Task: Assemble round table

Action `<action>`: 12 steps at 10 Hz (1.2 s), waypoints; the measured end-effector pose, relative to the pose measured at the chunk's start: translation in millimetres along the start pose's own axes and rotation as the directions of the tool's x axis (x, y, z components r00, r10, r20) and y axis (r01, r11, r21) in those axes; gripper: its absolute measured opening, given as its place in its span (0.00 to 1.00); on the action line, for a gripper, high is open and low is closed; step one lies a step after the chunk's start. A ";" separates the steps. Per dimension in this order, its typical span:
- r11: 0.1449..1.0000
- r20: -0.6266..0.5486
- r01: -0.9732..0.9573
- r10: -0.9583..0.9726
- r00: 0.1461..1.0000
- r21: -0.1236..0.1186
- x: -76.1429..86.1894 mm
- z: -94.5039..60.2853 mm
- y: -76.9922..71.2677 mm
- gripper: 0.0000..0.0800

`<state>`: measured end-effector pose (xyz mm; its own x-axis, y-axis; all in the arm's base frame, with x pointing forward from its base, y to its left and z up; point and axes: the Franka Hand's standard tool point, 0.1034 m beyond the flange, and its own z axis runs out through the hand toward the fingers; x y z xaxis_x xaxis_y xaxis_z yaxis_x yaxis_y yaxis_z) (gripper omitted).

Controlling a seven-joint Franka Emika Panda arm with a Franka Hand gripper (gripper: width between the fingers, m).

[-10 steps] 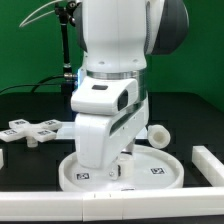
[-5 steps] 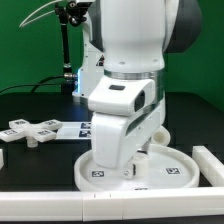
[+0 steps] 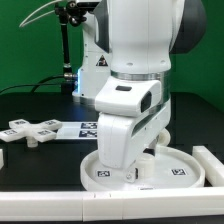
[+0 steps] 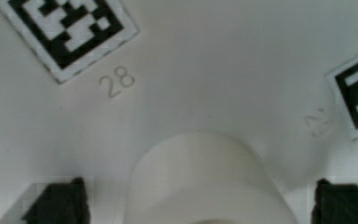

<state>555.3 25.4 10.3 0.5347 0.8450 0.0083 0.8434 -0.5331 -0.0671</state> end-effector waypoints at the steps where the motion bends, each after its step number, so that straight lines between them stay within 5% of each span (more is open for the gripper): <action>1: 1.000 0.002 0.000 0.000 1.000 0.000 -0.5 -0.7 -1.6 0.80; 6: 0.977 0.024 -0.213 0.213 0.977 -0.010 -38.3 -30.7 -40.0 0.81; 9: 0.957 0.021 -0.289 0.289 0.957 -0.016 -25.9 -28.8 -69.0 0.81; 12: 0.956 0.022 -0.294 0.295 0.955 -0.016 -28.1 -28.2 -66.5 0.81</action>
Offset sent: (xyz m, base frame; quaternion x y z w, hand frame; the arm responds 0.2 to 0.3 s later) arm -0.0472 -0.0314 0.0274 -0.0057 -0.0345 0.1461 0.9887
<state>485.7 35.9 42.7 0.7582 0.6512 -0.0335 0.6494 -0.7587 -0.0507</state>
